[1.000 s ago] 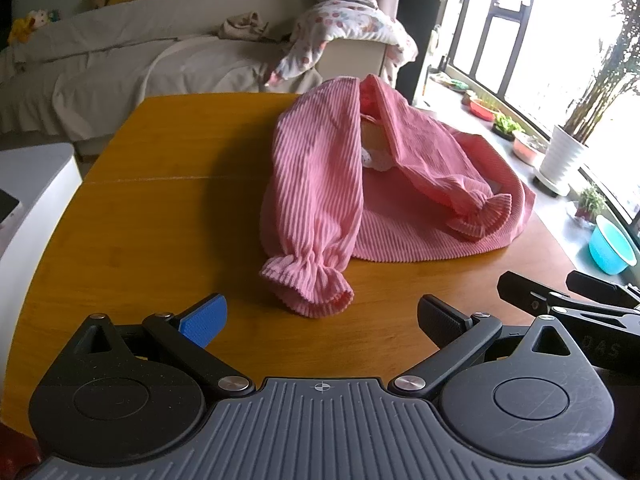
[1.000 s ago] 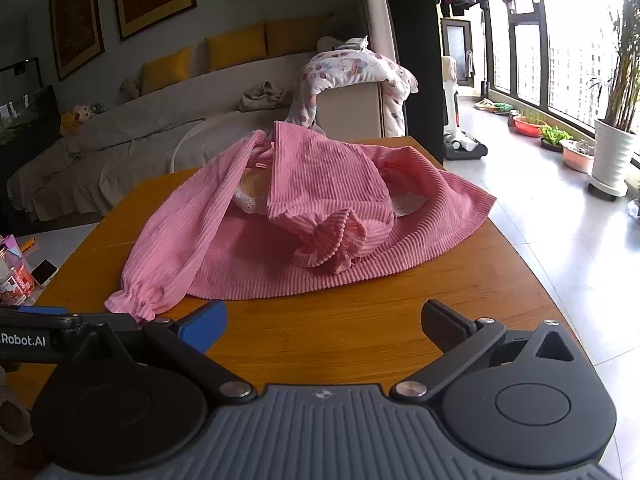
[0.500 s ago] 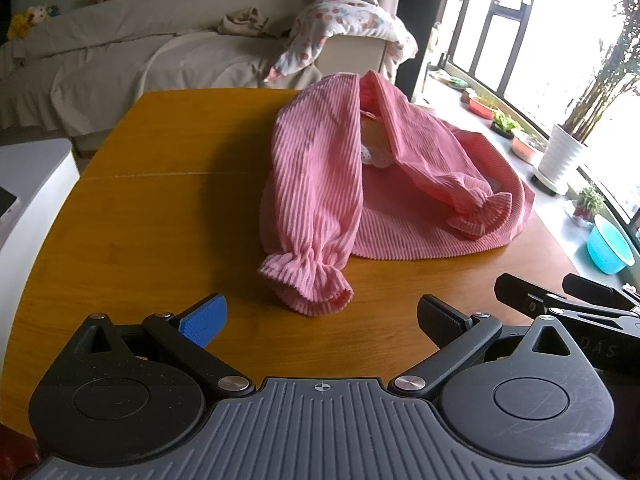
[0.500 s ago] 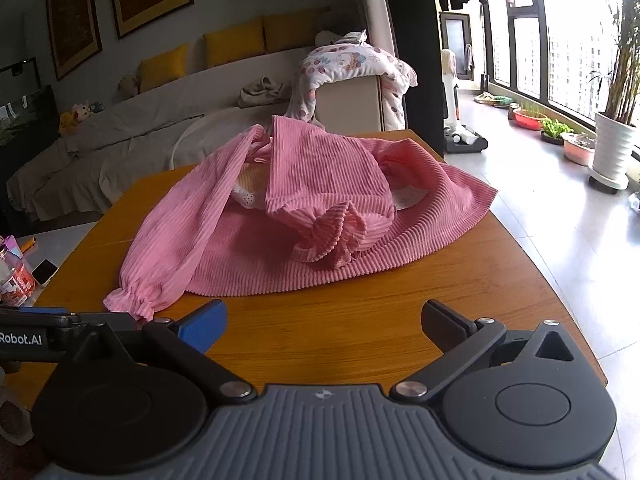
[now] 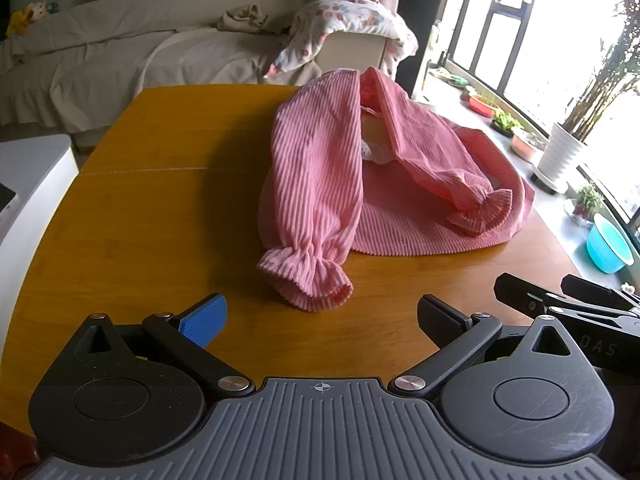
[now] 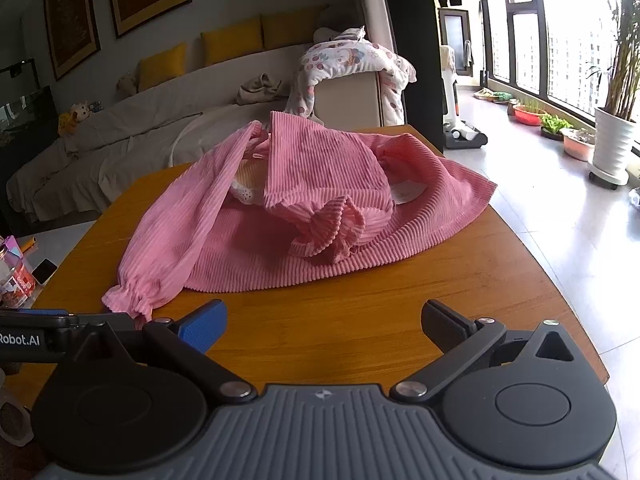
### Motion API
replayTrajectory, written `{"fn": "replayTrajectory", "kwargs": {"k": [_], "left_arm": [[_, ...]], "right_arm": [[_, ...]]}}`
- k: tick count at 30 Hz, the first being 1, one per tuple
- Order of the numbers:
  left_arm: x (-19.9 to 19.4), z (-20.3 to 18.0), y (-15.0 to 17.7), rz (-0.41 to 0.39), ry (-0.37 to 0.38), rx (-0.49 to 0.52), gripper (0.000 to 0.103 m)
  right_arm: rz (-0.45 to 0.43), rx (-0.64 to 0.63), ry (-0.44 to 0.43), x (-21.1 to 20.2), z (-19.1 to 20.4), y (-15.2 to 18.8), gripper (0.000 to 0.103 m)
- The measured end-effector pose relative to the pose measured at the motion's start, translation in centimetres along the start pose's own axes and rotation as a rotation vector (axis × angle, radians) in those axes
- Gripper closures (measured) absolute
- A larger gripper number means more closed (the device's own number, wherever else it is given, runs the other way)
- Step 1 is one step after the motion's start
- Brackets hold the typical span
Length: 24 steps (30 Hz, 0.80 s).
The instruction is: Fold clothes
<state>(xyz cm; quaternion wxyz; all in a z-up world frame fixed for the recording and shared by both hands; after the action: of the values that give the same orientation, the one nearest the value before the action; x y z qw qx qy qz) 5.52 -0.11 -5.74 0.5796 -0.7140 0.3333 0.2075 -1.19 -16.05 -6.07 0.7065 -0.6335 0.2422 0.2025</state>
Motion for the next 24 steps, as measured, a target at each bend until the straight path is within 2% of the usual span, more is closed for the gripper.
{"fn": "replayTrajectory", "kwargs": {"k": [24], "left_arm": [[0.21,0.11,0.09,0.009,0.004,0.001,0.000]], "right_arm": [[0.002,0.002,-0.002,0.12,0.05,0.06,0.000]]}}
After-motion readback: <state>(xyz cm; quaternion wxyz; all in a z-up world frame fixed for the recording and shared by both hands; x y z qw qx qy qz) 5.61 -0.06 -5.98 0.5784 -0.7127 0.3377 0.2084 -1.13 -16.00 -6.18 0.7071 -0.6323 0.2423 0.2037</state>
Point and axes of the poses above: each gripper's, at about its wrist camera, not at the fingertips, and x roughly the way its jaws point, z to its left, y to its underside, the point moved 8 cm from there along x, roughly the way its jaws point, and after that the axes turned 8 degrees about y, right-handed, at the moved point
